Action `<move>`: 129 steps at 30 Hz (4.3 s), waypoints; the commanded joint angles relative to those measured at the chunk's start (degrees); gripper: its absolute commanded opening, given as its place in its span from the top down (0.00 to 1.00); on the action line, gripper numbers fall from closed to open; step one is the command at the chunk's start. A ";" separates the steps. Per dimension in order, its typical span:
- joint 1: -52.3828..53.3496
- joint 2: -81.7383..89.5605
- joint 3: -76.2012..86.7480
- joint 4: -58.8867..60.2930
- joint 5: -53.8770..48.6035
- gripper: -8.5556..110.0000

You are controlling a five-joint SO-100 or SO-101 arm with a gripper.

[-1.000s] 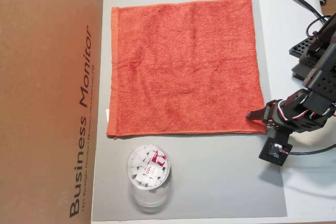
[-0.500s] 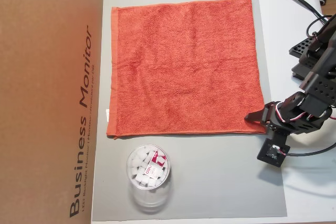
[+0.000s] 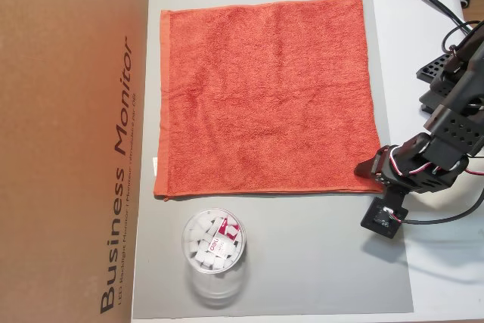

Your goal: Fold the blanket.

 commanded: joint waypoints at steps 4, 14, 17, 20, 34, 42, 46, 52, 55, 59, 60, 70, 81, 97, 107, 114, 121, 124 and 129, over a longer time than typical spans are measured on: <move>1.67 -0.18 -1.05 -0.44 -0.53 0.74; 1.76 -0.18 -1.05 -0.44 -0.62 0.77; 1.76 -0.18 -1.05 -0.44 -0.62 0.81; 1.76 -0.18 -1.05 -0.44 -0.62 0.83; 1.85 0.09 -0.97 -0.35 -0.62 0.93; 1.32 0.88 -0.97 0.35 0.35 0.93; 1.58 3.43 -0.79 0.35 0.44 0.93; 1.76 9.49 0.00 0.44 0.44 0.93; 1.85 12.30 0.00 0.53 0.44 0.93; 1.93 16.35 -0.18 3.08 0.44 0.93; 1.93 17.49 -0.26 4.22 0.44 0.93; 4.83 30.67 0.09 13.10 0.44 0.93; 12.83 42.01 -0.97 21.53 0.44 0.93; 28.48 46.23 -10.20 22.50 -0.53 0.93; 37.71 39.81 -20.65 22.50 -0.53 0.93; 42.10 34.10 -29.00 22.50 -0.53 0.93; 45.88 28.30 -37.09 22.41 -0.62 0.93; 47.46 26.10 -39.99 22.41 -0.62 0.93; 49.92 22.24 -44.74 22.24 -0.62 0.93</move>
